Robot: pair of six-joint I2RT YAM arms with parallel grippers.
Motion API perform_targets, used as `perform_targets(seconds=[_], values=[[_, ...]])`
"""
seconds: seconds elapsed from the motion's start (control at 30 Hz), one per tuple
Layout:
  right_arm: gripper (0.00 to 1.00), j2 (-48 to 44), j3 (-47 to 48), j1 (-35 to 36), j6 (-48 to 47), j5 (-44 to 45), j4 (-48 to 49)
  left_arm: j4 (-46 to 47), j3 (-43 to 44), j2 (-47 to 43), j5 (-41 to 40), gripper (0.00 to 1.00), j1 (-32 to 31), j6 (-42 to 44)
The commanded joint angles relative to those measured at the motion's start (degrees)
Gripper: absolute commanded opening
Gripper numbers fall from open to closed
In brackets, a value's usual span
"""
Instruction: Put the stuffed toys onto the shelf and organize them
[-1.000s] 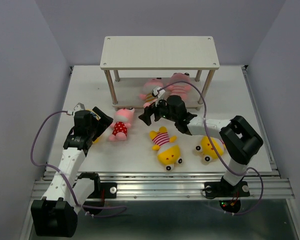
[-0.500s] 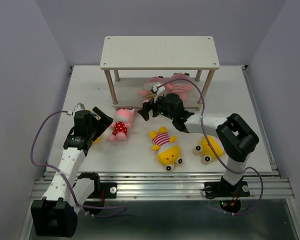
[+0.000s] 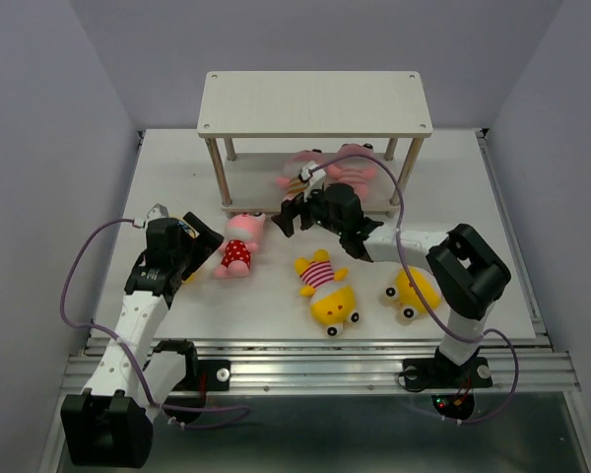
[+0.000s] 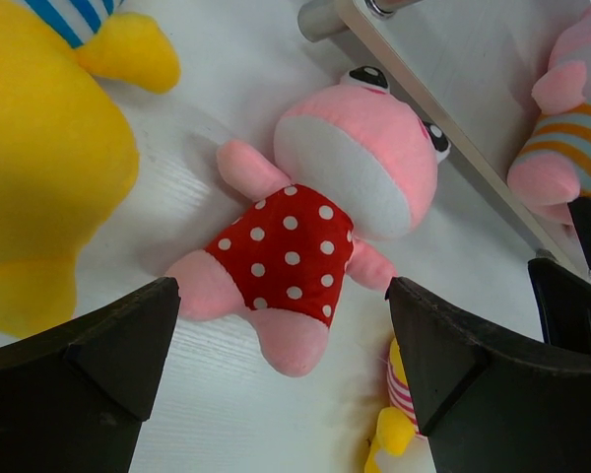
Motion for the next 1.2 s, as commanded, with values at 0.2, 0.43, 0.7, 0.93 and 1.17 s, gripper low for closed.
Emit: perform_targets(seconds=[0.2, 0.43, 0.7, 0.93, 1.17], values=[[1.00, -11.4, -5.2, 0.3, 0.2, -13.0, -1.4, -2.2, -1.2, -1.6, 9.4, 0.99, -2.0, -0.5], [1.00, -18.0, -10.6, 0.9, 0.4, -11.8, -2.3, -7.6, -1.8, -1.1, 5.3, 0.99, -4.6, -1.7], [1.00, -24.5, -15.0, 0.9, 1.2, -6.3, -4.1, -3.8, -2.3, 2.6, 6.1, 0.79, -7.8, -3.2], [1.00, -28.8, -18.5, 0.9, 3.1, -5.1, -4.9, 0.2, -2.7, 5.3, 5.0, 0.70, -9.0, -4.0], [1.00, -33.3, -20.5, 0.9, 3.6, -3.3, -6.4, 2.9, -3.1, 8.9, 5.9, 0.37, -9.8, -3.6]])
